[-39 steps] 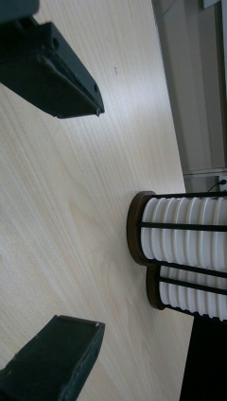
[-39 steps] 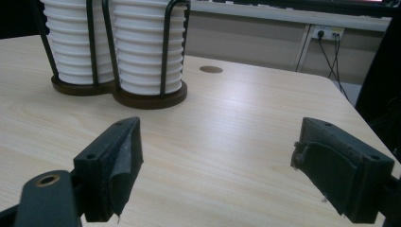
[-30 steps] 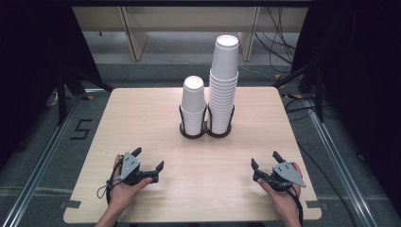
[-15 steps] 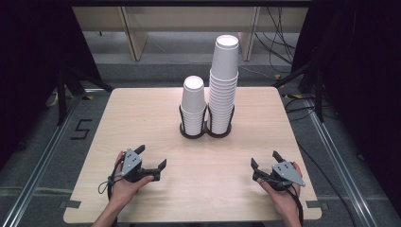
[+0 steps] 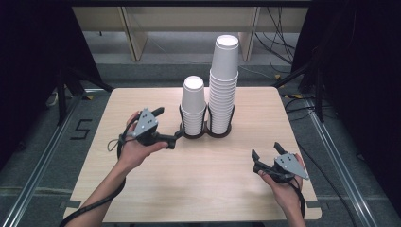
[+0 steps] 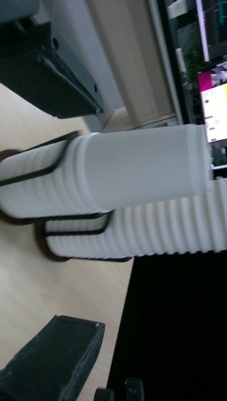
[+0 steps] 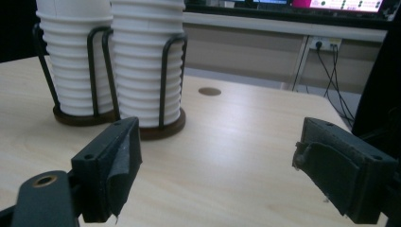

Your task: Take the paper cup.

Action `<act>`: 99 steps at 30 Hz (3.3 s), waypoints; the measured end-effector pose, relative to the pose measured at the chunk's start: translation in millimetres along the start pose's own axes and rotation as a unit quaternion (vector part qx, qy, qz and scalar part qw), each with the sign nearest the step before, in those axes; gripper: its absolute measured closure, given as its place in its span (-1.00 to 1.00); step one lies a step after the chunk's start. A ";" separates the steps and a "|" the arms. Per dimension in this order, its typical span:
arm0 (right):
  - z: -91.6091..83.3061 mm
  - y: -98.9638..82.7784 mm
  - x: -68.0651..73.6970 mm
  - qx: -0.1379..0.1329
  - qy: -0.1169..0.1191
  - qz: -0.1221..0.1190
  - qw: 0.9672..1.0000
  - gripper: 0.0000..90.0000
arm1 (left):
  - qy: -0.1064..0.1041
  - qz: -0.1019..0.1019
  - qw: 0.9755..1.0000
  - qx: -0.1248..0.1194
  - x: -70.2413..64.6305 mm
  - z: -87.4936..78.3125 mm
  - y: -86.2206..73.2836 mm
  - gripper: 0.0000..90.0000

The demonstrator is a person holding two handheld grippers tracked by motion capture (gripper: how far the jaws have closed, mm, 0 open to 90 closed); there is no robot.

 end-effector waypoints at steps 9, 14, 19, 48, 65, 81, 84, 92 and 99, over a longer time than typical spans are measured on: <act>16.8 84.6 1.6 -0.047 0.018 -0.011 0.999 -0.67 | -0.030 0.036 0.999 0.022 5.3 53.1 52.3 -1.00; 27.8 129.3 3.7 -0.061 0.024 -0.029 0.997 -0.67 | -0.039 0.040 0.998 0.029 5.2 70.8 66.8 -1.00; 55.5 192.4 11.3 -0.062 0.042 -0.031 0.997 -0.67 | -0.043 0.043 0.997 0.040 2.8 89.9 79.5 -1.00; 142.0 261.3 46.6 -0.006 0.083 -0.033 0.996 -0.67 | -0.058 0.006 0.995 0.085 -1.1 145.2 84.9 -0.87; 155.2 263.4 53.2 -0.003 0.085 -0.036 0.996 -0.66 | -0.058 -0.027 0.994 0.084 0.8 158.0 83.0 -0.80; 163.6 259.5 55.3 -0.010 0.083 -0.030 0.996 -0.58 | -0.057 -0.030 0.995 0.077 0.4 158.4 82.6 -0.80; 162.7 260.4 56.0 -0.016 0.082 -0.026 0.996 -0.57 | -0.057 -0.027 0.995 0.078 0.3 158.1 82.5 -0.80; 159.2 270.3 56.5 -0.035 0.082 -0.021 0.996 -0.56 | -0.057 -0.021 0.995 0.079 0.4 157.8 82.5 -0.80; 155.6 275.5 54.5 -0.050 0.081 -0.017 0.995 -0.55 | -0.056 -0.021 0.995 0.076 0.0 157.9 82.6 -0.80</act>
Point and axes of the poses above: each handheld gripper's, and its own axes: z roughly forward along the jaws, y roughly out of its top, x roughly to its left, the point moved 5 cm from there along z, roughly forward along the jaws, and after that the axes turned 1 degree about x, right-handed, at the moved point
